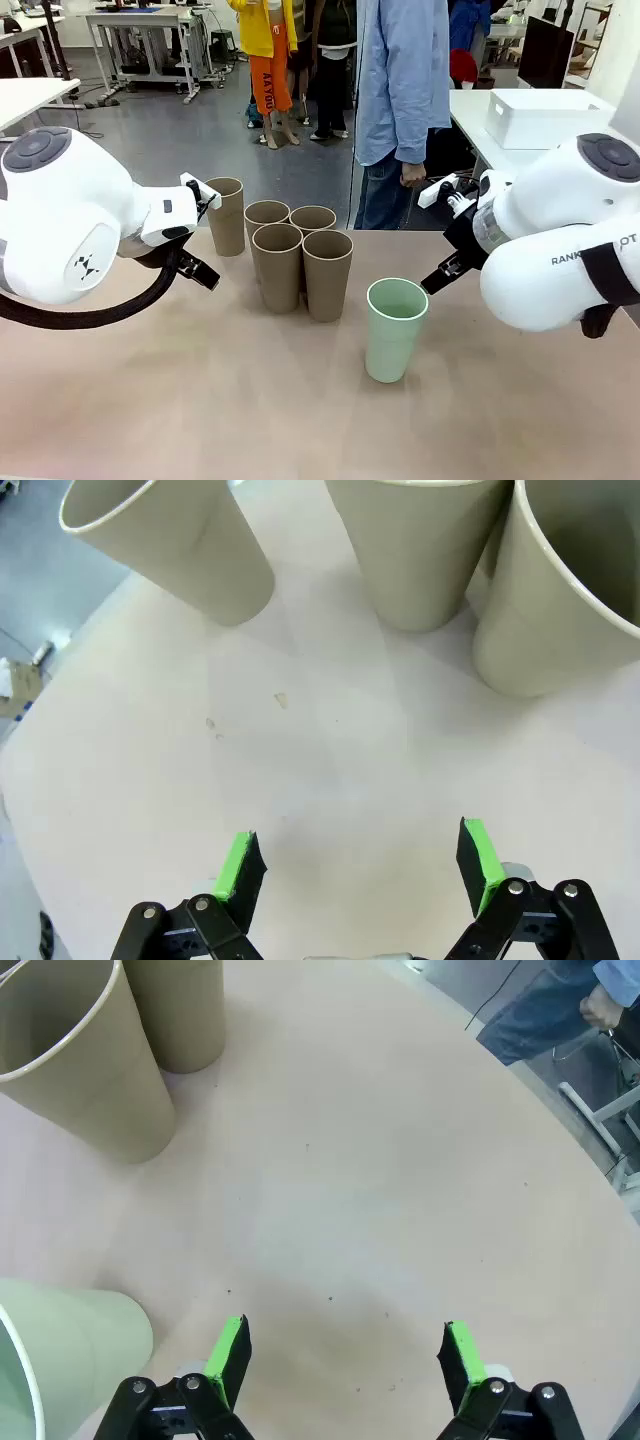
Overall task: Stack the cups and store them in the basket.
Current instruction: Pick up two Reusable plastic cups , one in each hand.
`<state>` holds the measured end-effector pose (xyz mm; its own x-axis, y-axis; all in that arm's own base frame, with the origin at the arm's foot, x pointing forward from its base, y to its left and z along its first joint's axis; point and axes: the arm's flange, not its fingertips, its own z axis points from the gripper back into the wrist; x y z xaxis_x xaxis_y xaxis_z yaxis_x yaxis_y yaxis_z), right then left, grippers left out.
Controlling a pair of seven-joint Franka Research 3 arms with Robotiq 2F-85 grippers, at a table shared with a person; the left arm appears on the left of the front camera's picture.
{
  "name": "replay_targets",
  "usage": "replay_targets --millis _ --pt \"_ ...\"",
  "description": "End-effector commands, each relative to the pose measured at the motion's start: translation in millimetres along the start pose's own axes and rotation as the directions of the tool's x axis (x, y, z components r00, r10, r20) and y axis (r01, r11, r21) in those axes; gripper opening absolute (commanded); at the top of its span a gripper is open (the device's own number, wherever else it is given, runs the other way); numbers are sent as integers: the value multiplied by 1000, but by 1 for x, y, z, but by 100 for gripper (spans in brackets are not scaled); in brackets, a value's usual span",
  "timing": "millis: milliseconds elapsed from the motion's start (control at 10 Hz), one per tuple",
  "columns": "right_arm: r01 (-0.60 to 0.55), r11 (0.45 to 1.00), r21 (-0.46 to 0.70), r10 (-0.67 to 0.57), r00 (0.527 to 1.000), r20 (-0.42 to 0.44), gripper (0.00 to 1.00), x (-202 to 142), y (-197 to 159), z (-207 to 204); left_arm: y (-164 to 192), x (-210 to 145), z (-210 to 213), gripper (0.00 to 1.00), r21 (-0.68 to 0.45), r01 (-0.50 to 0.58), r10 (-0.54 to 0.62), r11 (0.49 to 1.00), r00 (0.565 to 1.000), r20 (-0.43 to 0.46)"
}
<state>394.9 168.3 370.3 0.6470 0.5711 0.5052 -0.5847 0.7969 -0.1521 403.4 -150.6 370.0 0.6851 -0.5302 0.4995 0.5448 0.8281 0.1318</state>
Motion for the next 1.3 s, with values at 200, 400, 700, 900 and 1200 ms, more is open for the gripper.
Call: replay_targets --millis 200,400,700,900,1200 --pt "0 1000 0 0 1000 0 100 0 0 0 0 0 0 100 0 0 0 1000 1000 0" --pt "0 1000 0 0 1000 0 100 0 0 0 0 0 0 100 0 0 0 1000 1000 0" --pt "0 1000 0 0 1000 0 100 0 0 0 0 0 0 100 0 0 0 1000 1000 0" --pt "-1 1000 0 1 1000 0 100 0 0 0 0 0 0 100 0 0 0 1000 1000 0" --pt "34 997 73 -34 999 0 100 83 -57 52 44 38 36 100 -112 -69 70 991 997 7"
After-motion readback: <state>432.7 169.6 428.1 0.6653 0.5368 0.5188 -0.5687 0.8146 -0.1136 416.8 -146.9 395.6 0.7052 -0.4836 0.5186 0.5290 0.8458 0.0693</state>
